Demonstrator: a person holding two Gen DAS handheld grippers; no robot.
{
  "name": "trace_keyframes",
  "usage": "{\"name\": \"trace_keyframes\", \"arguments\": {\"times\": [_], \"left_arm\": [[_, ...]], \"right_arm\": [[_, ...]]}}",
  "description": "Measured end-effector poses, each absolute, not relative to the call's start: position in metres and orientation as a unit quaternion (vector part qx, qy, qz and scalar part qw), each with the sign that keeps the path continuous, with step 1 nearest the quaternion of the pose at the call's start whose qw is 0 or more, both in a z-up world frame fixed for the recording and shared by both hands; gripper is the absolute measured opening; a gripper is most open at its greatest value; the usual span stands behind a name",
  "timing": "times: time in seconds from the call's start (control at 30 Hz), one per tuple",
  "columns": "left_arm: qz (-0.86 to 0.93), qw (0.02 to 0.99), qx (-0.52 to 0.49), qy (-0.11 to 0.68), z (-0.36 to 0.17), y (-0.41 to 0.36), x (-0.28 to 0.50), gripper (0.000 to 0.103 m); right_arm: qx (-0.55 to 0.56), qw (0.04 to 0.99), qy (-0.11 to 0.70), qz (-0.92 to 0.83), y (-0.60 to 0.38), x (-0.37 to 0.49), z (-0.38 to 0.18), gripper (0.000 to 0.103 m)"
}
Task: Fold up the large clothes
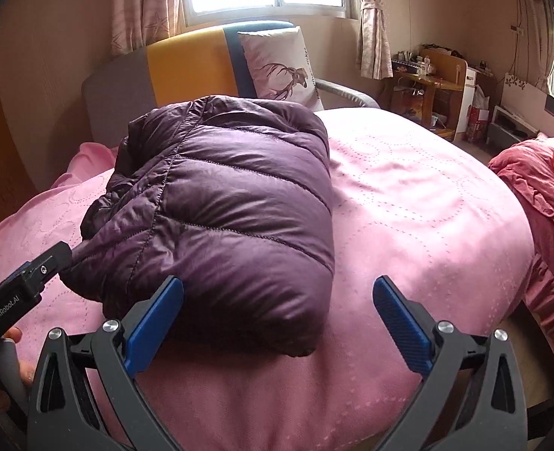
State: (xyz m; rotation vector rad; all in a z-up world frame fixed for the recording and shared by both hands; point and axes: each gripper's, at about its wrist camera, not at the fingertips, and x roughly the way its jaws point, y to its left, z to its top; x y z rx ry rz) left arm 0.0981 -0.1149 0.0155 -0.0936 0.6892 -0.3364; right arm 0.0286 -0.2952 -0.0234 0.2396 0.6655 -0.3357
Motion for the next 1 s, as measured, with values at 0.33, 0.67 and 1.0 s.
{"name": "trace_keyframes", "arguments": {"times": [0.33,0.67,1.0], "left_arm": [[-0.133,0.935,-0.027,0.327,0.010,-0.095,0.061,0.099],[-0.112,0.940,-0.020,0.323,0.014,-0.088,0.043,0.099],[-0.097,0.945,-0.009,0.312,0.014,-0.085,0.038,0.099]], "right_arm": [[0.100,0.924,0.303,-0.211,-0.265,-0.008,-0.024,0.101],[0.102,0.921,0.296,-0.231,-0.256,-0.009,-0.017,0.101],[0.097,0.920,0.300,-0.233,-0.249,-0.006,-0.022,0.101]]}}
